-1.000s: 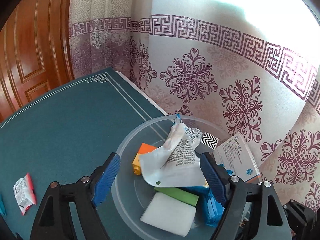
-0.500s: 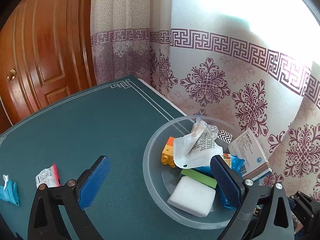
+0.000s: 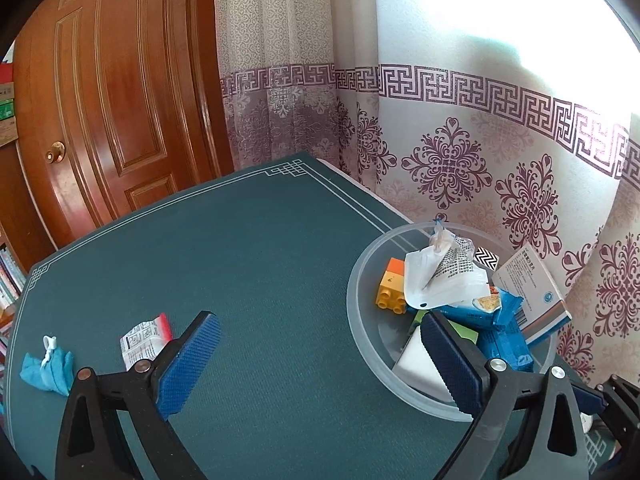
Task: Organize objects
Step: 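Carry the white bag over the basin and open the left gripper, then withdraw both grippers from the basin toward the red-white packet and towel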
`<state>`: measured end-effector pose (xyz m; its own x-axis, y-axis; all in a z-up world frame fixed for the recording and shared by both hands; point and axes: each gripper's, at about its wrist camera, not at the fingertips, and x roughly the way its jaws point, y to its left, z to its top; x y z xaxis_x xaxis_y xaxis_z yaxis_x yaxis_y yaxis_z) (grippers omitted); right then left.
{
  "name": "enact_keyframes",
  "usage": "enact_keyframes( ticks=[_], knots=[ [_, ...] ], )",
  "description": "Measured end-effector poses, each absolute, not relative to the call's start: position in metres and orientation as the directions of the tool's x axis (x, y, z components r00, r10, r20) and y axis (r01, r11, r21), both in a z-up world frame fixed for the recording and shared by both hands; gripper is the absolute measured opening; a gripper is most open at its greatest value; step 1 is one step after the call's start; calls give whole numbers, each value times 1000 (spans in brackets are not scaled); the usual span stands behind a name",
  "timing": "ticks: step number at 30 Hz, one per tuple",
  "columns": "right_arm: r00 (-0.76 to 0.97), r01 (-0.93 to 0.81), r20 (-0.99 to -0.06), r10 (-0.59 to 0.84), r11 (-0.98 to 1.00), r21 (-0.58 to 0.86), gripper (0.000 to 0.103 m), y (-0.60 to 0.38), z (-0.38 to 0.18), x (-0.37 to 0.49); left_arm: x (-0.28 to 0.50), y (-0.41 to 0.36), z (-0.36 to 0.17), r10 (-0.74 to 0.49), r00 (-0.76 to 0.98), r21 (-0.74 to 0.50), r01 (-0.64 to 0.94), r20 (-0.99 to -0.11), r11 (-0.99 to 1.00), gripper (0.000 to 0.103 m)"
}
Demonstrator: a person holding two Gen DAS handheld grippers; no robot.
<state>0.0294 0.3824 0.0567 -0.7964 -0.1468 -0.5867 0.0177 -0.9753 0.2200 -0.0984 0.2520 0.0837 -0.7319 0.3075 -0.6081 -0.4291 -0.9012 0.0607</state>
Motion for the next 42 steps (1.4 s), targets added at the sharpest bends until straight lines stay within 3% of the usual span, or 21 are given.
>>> enact_keyframes(
  ticks=[26,42],
  knots=[
    [-731,119,-641,-235,-968,219,67,304,42,15,-100,146,64,175,-758,42,-257,-629,-966,102],
    [-680,188,-671,-295,-955,229,67,256,25,-7,-120,58,44,70,-730,-40,-59,-680,-997,102]
  ],
)
